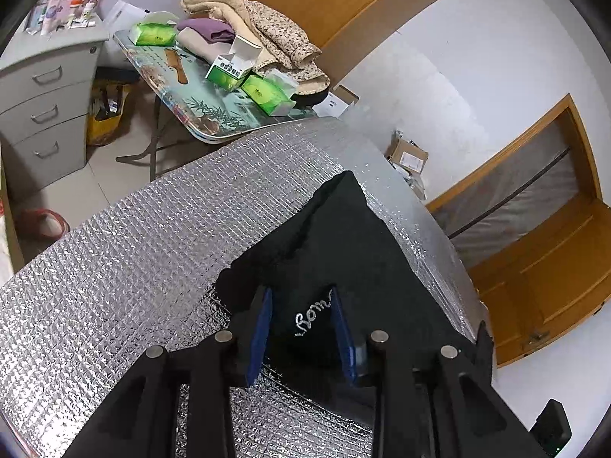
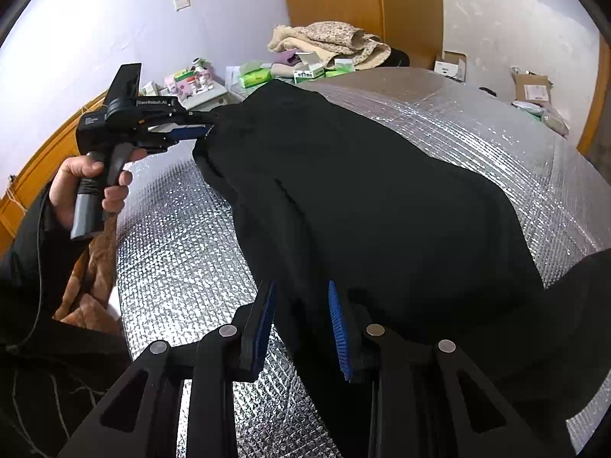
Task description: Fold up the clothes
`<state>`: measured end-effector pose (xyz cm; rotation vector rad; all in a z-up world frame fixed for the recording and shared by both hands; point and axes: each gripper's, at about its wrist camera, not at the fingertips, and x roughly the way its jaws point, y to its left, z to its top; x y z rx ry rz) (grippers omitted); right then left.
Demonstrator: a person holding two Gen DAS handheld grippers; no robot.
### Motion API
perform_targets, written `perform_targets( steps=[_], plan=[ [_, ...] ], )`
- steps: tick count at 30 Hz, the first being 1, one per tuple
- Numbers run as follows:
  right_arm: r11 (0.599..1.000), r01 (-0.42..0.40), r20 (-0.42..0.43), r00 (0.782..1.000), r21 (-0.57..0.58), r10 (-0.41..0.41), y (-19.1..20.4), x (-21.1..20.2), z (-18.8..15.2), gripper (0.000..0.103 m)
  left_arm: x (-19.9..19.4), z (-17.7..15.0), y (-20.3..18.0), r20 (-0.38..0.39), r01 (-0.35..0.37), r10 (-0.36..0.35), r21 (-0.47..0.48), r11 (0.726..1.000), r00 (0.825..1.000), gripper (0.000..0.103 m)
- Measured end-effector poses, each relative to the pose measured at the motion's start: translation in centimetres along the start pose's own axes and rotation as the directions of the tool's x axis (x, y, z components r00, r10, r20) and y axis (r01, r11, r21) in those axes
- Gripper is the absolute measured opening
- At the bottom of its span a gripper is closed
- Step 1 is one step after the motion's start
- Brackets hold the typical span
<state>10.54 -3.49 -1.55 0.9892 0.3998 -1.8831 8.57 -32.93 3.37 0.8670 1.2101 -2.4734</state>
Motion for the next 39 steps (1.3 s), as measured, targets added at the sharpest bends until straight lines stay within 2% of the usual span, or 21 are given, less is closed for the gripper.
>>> perform_targets(
  steps=[1,3,4,5,8,12,16,19,22,25,28,29,31,33,36,38,39],
  plan=[
    [1.000,0.000,-0.002,1.000,0.007,0.000,-0.1,0.1,0.0,0.030,-0.1,0.1,-0.1,0.005,0.013,-0.013,0.002,1.000,1.000,0.027],
    [1.000,-0.004,-0.009,1.000,0.019,0.004,-0.2,0.4,0.1,0.029,-0.7,0.2,-0.2,0.022,0.039,-0.039,0.008,0.999,0.999,0.002],
    [1.000,-0.001,-0.009,1.000,0.025,0.001,-0.3,0.6,0.1,0.020,-1.1,0.4,-0.3,0.031,0.042,-0.043,0.016,0.999,0.999,0.002],
    [0.999,0.000,-0.009,1.000,0.032,0.000,-0.3,0.7,0.1,0.005,-1.5,0.6,-0.4,0.040,0.045,-0.046,0.023,0.999,0.998,0.002],
    [0.999,-0.017,0.008,1.000,0.032,0.017,-0.1,0.4,0.3,0.003,-2.6,1.1,-0.8,0.068,0.054,-0.057,0.047,0.997,0.996,0.001],
    [0.999,-0.032,0.012,0.999,-0.018,0.032,1.0,0.0,0.1,0.003,-2.5,1.8,0.1,0.064,0.042,-0.044,0.034,0.999,0.997,0.001],
    [0.999,-0.023,0.017,1.000,0.033,0.023,0.0,0.2,-0.2,0.003,-2.8,1.9,0.1,0.054,0.071,-0.073,0.038,0.997,0.996,0.001],
    [0.991,-0.084,0.090,0.993,0.104,0.075,-1.2,-1.3,-0.1,0.003,-3.6,2.2,-0.1,0.069,0.095,-0.099,0.051,0.994,0.993,0.001],
    [0.970,-0.197,0.164,0.971,0.145,0.173,-2.2,-2.8,0.1,0.003,-3.7,2.5,0.1,0.067,0.101,-0.105,0.060,0.993,0.992,0.001],
    [0.971,-0.227,0.093,0.971,0.077,0.220,-1.2,-2.4,0.0,0.003,-2.4,2.1,1.3,0.010,0.078,-0.078,0.046,0.996,0.997,0.001],
    [0.979,-0.198,-0.039,0.979,0.037,0.200,0.1,-0.1,-0.8,0.006,-1.2,1.4,2.9,-0.045,0.047,-0.047,0.012,0.999,0.998,0.002],
    [0.980,-0.194,-0.060,0.979,0.035,0.196,0.3,0.4,-1.0,0.006,-1.2,1.2,3.2,-0.051,0.043,-0.043,0.002,0.999,0.998,0.002],
    [0.979,-0.194,-0.036,0.980,0.063,0.197,0.0,0.2,-1.0,0.006,-1.6,1.0,3.5,-0.045,0.014,-0.014,-0.002,1.000,0.999,0.002],
    [0.978,-0.183,0.032,0.983,0.095,0.181,-0.8,-1.0,-0.4,0.006,-2.5,0.9,3.5,-0.020,-0.034,0.034,0.010,0.999,0.999,0.002],
    [0.981,-0.134,0.112,0.987,0.138,0.119,-2.1,-2.2,0.7,0.009,-4.8,1.1,2.9,0.061,-0.076,0.075,0.020,0.997,0.995,0.002],
    [0.984,-0.085,0.110,0.992,0.155,0.068,-2.6,-2.0,0.9,0.013,-5.9,1.0,1.4,0.107,-0.072,0.066,0.058,0.996,0.992,0.002],
    [0.984,-0.069,0.089,0.994,0.163,0.055,-2.8,-1.5,0.7,0.013,-5.6,0.5,0.0,0.095,-0.050,0.041,0.100,0.994,0.995,0.002]
  ],
)
